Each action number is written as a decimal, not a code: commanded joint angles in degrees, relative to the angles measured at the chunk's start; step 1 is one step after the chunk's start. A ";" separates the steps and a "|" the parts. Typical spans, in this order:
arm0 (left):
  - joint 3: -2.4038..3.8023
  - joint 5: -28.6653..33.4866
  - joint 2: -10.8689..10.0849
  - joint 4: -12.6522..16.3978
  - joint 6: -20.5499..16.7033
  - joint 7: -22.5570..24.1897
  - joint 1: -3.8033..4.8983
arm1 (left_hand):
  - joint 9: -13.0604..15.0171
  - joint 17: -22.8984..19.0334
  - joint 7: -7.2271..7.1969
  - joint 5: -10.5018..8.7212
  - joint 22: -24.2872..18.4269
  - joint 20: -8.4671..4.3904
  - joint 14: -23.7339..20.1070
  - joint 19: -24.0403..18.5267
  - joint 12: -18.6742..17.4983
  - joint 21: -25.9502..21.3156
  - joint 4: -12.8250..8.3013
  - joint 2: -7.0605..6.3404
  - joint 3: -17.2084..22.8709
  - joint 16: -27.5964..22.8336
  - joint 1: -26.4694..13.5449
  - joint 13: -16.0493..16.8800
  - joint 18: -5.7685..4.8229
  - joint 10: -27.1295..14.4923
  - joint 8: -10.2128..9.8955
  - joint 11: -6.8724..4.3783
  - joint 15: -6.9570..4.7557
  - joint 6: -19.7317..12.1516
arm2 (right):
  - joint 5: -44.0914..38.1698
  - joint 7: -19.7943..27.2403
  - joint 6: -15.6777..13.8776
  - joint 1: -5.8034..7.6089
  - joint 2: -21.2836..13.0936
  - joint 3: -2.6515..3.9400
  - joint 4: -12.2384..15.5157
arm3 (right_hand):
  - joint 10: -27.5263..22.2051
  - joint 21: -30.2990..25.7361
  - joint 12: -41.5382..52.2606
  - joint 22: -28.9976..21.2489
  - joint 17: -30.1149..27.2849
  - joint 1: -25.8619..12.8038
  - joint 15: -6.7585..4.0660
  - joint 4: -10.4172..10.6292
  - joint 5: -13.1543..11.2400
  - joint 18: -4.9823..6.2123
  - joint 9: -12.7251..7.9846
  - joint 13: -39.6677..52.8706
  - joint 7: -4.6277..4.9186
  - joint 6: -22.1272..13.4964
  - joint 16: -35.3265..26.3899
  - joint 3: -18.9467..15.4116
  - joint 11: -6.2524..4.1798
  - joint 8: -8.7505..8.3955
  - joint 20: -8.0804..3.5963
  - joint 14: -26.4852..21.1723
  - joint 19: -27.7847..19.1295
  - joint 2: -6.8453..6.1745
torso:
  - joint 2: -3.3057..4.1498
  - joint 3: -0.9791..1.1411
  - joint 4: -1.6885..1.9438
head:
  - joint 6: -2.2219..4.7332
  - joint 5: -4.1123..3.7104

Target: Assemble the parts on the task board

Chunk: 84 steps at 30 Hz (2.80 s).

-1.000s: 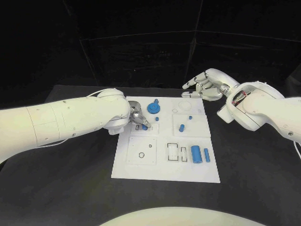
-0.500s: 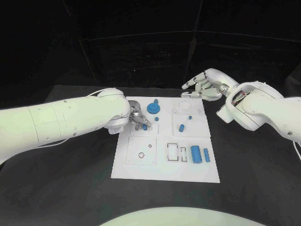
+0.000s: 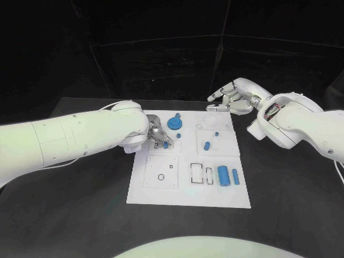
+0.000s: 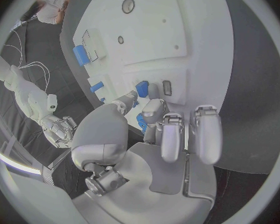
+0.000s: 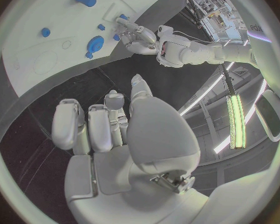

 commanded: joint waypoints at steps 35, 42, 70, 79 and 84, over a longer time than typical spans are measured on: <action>7.16 1.49 4.54 -20.06 16.40 1.83 2.67 | -4.98 15.09 2.78 0.13 1.60 1.34 5.95 0.71 -6.24 -3.31 4.31 1.48 -17.55 0.18 7.22 -8.31 -0.01 -4.86 -5.71 2.34 1.45 -4.66 | 0.26 0.42 0.60 0.11 1.02 0.03 -1.28 | -0.24 -0.48 -0.15 -0.19 -0.04 -0.14 -0.39 0.14 0.88 0.83 0.07 -0.10 -0.21 0.21 -0.39 -0.93 0.10 0.46 0.10 1.85 -0.33 0.75 | 0.15 -0.06 -0.07 | 1.16 0.76; 6.92 0.18 6.35 -22.89 16.96 2.67 1.61 | -5.24 15.09 2.77 0.14 1.80 1.36 5.95 0.80 -6.09 -3.19 4.22 2.11 -18.07 0.18 8.12 -8.28 -0.05 -4.82 -5.77 2.33 1.46 -4.45 | 0.26 0.48 0.62 0.11 1.24 0.03 -1.33 | -0.28 -0.50 -0.22 -0.21 -0.05 -0.05 -0.39 0.11 1.01 0.84 0.07 -0.17 -0.20 0.19 -0.40 -0.94 0.09 0.46 0.10 1.86 -0.33 0.80 | 0.07 -0.04 -0.01 | 0.96 0.76; 6.74 -0.71 9.32 -26.74 16.10 4.15 0.16 | -6.57 15.09 2.87 0.14 2.07 1.41 5.95 0.86 -5.93 -3.20 1.83 5.81 -18.31 0.18 14.26 -8.83 -0.07 -5.02 -6.23 2.38 1.50 -4.05 | 0.26 0.62 0.72 0.10 1.70 0.03 -1.50 | -0.25 -0.49 -0.15 -0.18 -0.01 0.02 -0.40 0.08 1.09 0.83 0.06 -0.12 -0.21 0.18 -0.39 -0.95 0.09 0.46 0.09 1.87 -0.30 0.84 | 0.01 0.02 0.01 | 0.73 0.58; 6.72 -0.72 9.88 -27.26 16.43 4.23 0.13 | -6.63 15.09 2.88 0.13 2.15 1.42 5.95 0.88 -5.92 -3.16 1.65 5.87 -18.28 0.18 14.52 -8.84 -0.09 -5.02 -6.25 2.38 1.51 -4.04 | 0.26 0.63 0.75 0.10 1.82 0.03 -1.52 | -0.25 -0.49 -0.15 -0.18 -0.01 0.02 -0.40 0.08 1.09 0.83 0.06 -0.12 -0.21 0.18 -0.39 -0.95 0.09 0.46 0.09 1.87 -0.30 0.84 | -0.02 0.01 0.03 | 0.68 0.56; 6.70 -0.72 10.12 -27.70 16.80 4.11 0.11 | -6.66 15.09 2.89 0.13 2.14 1.42 5.95 0.88 -5.95 -3.16 1.59 5.84 -18.29 0.18 14.60 -8.88 -0.09 -5.04 -6.26 2.39 1.51 -4.05 | 0.26 0.62 0.75 0.10 1.80 0.03 -1.50 | -0.25 -0.49 -0.15 -0.18 -0.01 0.02 -0.40 0.08 1.09 0.83 0.06 -0.12 -0.21 0.18 -0.39 -0.95 0.09 0.46 0.09 1.87 -0.30 0.84 | 0.00 -0.01 0.02 | 0.64 0.49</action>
